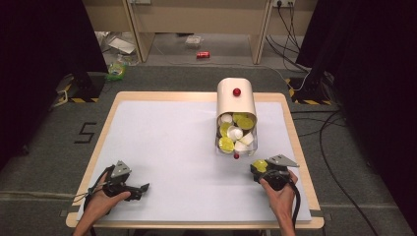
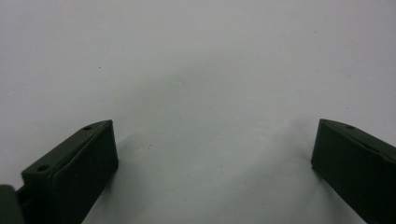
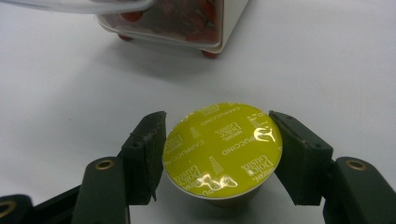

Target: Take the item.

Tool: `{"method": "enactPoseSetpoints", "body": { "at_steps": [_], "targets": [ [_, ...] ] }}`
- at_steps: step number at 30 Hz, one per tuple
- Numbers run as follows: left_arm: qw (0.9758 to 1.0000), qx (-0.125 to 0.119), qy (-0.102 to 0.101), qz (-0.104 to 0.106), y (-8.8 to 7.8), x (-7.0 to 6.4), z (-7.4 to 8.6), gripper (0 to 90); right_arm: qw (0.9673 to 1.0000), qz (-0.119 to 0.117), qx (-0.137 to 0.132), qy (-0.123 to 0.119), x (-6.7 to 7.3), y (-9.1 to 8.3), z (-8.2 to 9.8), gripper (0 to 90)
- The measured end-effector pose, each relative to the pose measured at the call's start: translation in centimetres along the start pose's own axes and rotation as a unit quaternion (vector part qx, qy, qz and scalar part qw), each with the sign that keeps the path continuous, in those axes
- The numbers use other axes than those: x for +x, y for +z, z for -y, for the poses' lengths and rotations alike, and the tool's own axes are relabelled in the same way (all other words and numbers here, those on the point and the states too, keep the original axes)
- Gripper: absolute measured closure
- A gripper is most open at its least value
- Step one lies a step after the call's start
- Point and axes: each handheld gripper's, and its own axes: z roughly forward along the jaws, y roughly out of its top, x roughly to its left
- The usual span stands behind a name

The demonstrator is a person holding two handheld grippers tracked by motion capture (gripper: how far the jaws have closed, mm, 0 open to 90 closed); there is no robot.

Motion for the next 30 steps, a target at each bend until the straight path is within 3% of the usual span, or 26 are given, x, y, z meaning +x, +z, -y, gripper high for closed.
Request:
{"method": "enactPoseSetpoints", "body": {
  "at_steps": [9, 21, 30],
  "targets": [
    [1.0, 0.0, 0.0, 0.0, 0.0, 0.0, 0.0, 0.0, 1.0, 0.0, 0.005, -0.001, 0.0, 0.2, 0.2, 38.9],
    [1.0, 0.0, 0.0, 0.0, 0.0, 0.0, 0.0, 0.0, 0.9999, 0.009, -0.003, 0.009, -0.3, -0.6, 0.2, 24.3],
    [1.0, 0.0, 0.0, 0.0, 0.0, 0.0, 0.0, 0.0, 0.9998, -0.008, -0.016, 0.011, -0.4, -1.7, 0.1, 20.6]
  ]
}}
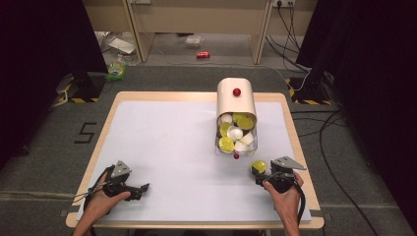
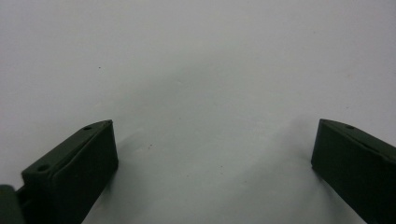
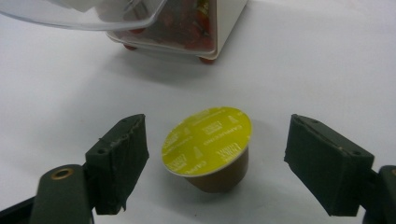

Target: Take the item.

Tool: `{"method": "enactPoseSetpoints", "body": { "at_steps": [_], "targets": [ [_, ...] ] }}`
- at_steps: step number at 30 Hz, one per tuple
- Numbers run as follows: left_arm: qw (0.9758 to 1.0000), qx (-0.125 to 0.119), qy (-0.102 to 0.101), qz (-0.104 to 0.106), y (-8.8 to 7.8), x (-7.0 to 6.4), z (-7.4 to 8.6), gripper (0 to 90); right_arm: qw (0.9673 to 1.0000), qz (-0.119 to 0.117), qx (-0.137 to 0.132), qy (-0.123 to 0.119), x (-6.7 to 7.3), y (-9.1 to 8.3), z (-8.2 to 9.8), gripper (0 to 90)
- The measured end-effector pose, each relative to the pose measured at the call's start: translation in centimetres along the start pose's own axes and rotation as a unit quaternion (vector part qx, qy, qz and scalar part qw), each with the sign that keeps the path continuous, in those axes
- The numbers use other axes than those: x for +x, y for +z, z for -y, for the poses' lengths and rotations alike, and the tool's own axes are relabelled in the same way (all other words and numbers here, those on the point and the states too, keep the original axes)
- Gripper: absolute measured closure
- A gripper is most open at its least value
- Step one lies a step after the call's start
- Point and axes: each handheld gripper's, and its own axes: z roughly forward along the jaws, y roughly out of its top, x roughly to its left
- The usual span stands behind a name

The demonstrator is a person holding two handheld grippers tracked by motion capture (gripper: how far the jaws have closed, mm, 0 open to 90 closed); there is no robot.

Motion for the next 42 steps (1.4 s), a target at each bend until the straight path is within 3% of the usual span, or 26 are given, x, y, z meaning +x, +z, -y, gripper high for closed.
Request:
{"method": "enactPoseSetpoints", "body": {
  "at_steps": [10, 23, 32, 42],
  "targets": [
    [1.0, 0.0, 0.0, 0.0, 0.0, 0.0, 0.0, 0.0, 0.9999, -0.01, -0.005, -0.003, 0.2, -0.9, 0.0, 16.2],
    [1.0, 0.0, 0.0, 0.0, 0.0, 0.0, 0.0, 0.0, 1.0, 0.002, -0.007, -0.003, -0.1, -2.6, 0.8, 16.1],
    [1.0, 0.0, 0.0, 0.0, 0.0, 0.0, 0.0, 0.0, 0.9998, 0.013, 0.007, -0.013, 0.0, -3.7, 1.8, 15.9],
    [1.0, 0.0, 0.0, 0.0, 0.0, 0.0, 0.0, 0.0, 0.9997, 0.008, 0.015, -0.017, 0.3, -4.5, 2.8, 16.2]
  ]
}}
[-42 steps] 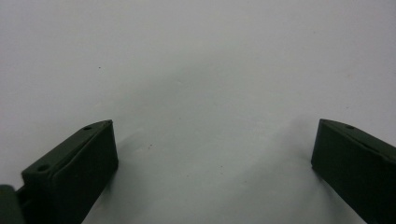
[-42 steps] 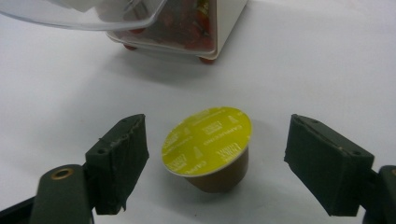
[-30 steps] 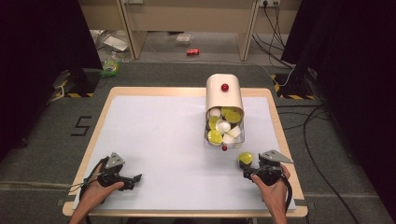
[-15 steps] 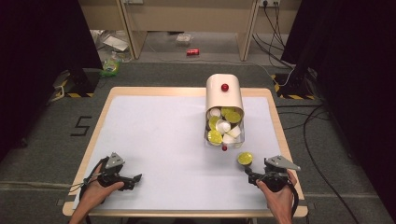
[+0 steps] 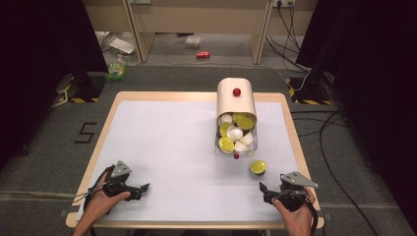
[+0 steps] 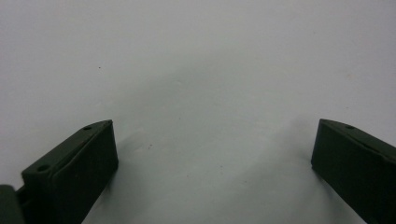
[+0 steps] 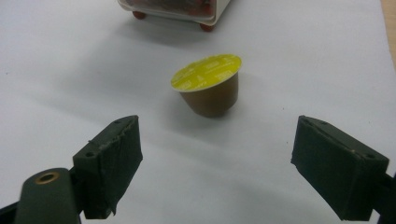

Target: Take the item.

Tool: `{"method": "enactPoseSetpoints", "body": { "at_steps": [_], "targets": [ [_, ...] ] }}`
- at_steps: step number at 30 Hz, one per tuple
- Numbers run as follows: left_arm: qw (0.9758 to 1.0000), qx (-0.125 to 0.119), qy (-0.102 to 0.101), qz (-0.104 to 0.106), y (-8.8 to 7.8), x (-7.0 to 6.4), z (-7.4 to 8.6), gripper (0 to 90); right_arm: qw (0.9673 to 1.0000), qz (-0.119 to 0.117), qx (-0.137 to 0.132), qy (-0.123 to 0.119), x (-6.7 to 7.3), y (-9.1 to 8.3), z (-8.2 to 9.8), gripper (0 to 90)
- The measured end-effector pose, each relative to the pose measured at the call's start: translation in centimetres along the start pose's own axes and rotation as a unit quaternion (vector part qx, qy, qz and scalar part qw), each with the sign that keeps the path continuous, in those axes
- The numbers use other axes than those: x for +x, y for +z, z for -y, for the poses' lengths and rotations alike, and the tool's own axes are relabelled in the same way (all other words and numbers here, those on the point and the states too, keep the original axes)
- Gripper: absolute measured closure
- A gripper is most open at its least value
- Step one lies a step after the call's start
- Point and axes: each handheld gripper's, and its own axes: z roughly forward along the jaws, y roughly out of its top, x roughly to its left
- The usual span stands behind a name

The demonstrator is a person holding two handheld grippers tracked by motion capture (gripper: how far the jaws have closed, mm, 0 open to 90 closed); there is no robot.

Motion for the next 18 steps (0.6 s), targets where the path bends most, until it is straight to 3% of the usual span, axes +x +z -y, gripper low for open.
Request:
{"method": "enactPoseSetpoints", "body": {
  "at_steps": [18],
  "targets": [
    [1.0, 0.0, 0.0, 0.0, 0.0, 0.0, 0.0, 0.0, 0.9997, 0.001, 0.025, -0.006, -0.2, -0.9, 1.8, 17.0]
  ]
}}
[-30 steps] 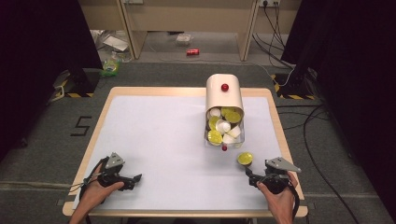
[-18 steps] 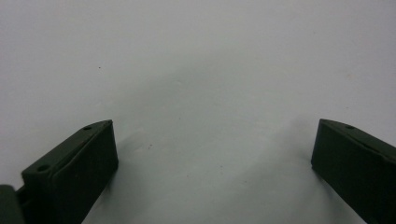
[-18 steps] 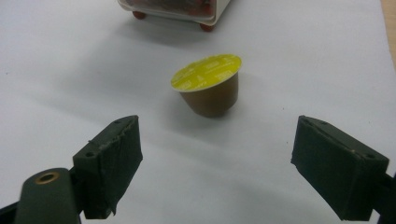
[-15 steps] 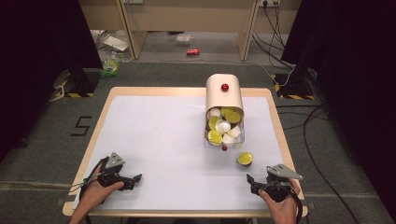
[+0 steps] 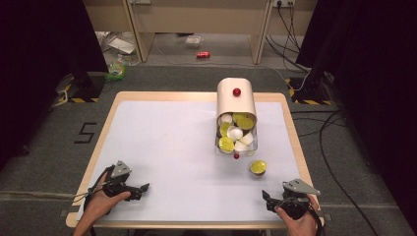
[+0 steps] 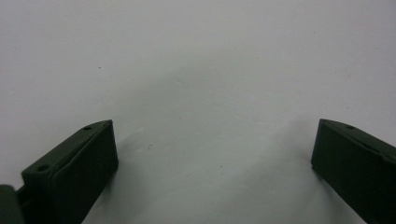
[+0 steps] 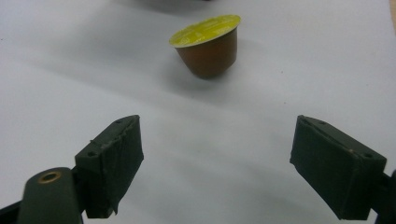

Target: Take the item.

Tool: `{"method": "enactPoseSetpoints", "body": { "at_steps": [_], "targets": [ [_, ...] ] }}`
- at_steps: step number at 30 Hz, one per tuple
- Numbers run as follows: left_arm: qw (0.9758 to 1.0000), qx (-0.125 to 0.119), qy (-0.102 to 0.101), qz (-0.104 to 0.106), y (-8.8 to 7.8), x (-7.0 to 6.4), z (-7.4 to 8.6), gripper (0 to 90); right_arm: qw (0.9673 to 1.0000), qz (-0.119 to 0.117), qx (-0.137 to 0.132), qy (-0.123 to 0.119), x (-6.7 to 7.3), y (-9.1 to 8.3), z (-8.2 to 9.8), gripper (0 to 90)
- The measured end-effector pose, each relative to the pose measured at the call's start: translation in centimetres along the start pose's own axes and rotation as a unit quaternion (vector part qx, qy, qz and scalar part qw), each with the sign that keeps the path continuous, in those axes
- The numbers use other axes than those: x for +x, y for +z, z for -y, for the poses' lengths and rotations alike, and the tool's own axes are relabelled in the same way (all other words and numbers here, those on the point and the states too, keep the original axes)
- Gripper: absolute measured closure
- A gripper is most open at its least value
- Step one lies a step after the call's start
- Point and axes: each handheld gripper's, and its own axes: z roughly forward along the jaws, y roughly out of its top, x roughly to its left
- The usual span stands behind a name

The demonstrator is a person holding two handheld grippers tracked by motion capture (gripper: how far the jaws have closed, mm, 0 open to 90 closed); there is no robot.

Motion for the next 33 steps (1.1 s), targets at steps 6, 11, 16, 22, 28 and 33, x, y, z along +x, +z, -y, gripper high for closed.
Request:
{"method": "enactPoseSetpoints", "body": {
  "at_steps": [6, 11, 16, 22, 28, 33],
  "targets": [
    [1.0, 0.0, 0.0, 0.0, 0.0, 0.0, 0.0, 0.0, 0.9999, 0.001, 0.012, -0.001, 0.0, 0.0, 0.4, 16.8],
    [1.0, 0.0, 0.0, 0.0, 0.0, 0.0, 0.0, 0.0, 0.9998, 0.0, 0.019, -0.001, 0.2, -0.1, 0.8, 16.9],
    [1.0, 0.0, 0.0, 0.0, 0.0, 0.0, 0.0, 0.0, 0.9996, 0.0, 0.027, -0.003, 0.2, -0.1, 1.1, 16.9],
    [1.0, 0.0, 0.0, 0.0, 0.0, 0.0, 0.0, 0.0, 0.9993, -0.002, 0.036, -0.006, 0.3, -0.2, 1.4, 16.6],
    [1.0, 0.0, 0.0, 0.0, 0.0, 0.0, 0.0, 0.0, 0.9992, -0.002, 0.041, -0.006, 0.4, -0.5, 1.8, 16.3],
    [1.0, 0.0, 0.0, 0.0, 0.0, 0.0, 0.0, 0.0, 0.999, 0.0, 0.045, -0.005, 0.5, -0.7, 2.1, 16.5]
  ]
}}
